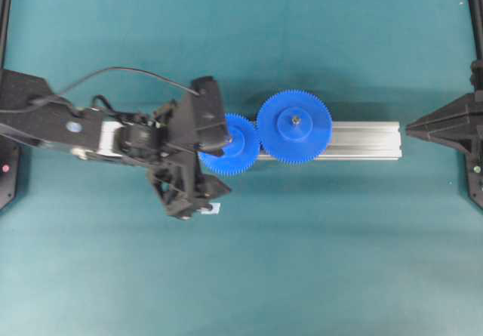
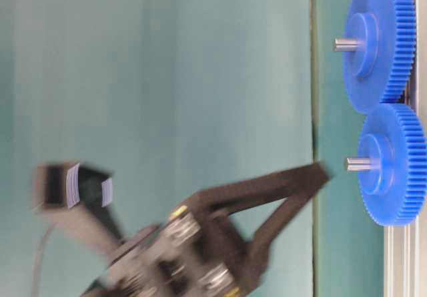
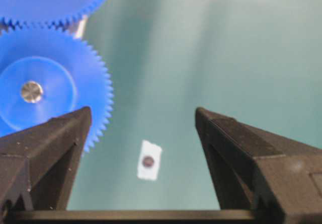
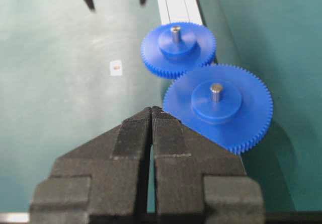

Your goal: Find the location of the shaft and insert the small gear.

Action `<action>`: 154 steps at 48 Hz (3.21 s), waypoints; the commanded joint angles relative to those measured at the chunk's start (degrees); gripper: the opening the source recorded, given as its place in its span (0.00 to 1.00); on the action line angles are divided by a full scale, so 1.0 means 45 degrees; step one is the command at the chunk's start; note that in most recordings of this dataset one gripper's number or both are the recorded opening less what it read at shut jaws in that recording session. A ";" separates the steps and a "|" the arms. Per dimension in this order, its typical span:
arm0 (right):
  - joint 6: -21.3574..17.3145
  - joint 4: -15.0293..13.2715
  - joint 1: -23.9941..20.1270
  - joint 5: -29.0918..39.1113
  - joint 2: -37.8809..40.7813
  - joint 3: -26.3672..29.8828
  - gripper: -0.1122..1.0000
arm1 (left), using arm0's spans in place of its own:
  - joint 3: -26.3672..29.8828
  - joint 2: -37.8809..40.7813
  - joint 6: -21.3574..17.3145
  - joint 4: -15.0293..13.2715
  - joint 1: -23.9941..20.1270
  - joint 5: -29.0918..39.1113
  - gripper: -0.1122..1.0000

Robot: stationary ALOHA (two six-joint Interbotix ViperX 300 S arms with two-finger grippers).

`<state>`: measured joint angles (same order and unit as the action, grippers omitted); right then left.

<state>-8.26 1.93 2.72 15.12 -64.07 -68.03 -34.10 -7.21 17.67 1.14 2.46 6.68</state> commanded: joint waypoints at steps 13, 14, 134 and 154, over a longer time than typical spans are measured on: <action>-0.0098 -0.0020 0.0020 -0.0117 0.0078 0.0117 0.12 | -0.1055 -0.2988 -0.1133 0.0020 0.0020 -0.0137 0.86; -0.0098 -0.0020 0.0020 -0.0117 0.0078 0.0117 0.12 | -0.1152 -0.3164 -0.1250 0.0020 0.0020 -0.0137 0.86; -0.0098 -0.0020 0.0020 -0.0117 0.0078 0.0059 0.12 | -0.3516 -0.6914 -0.1738 0.0020 -0.0078 -0.0137 0.86; -0.0117 -0.0020 0.0020 -0.0098 0.0078 0.0059 0.12 | -0.3535 -0.6914 -0.1738 0.0000 -0.0078 -0.0137 0.86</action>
<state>-8.26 1.93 2.72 15.12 -64.07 -68.29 -50.80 -38.14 9.93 1.14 2.20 6.50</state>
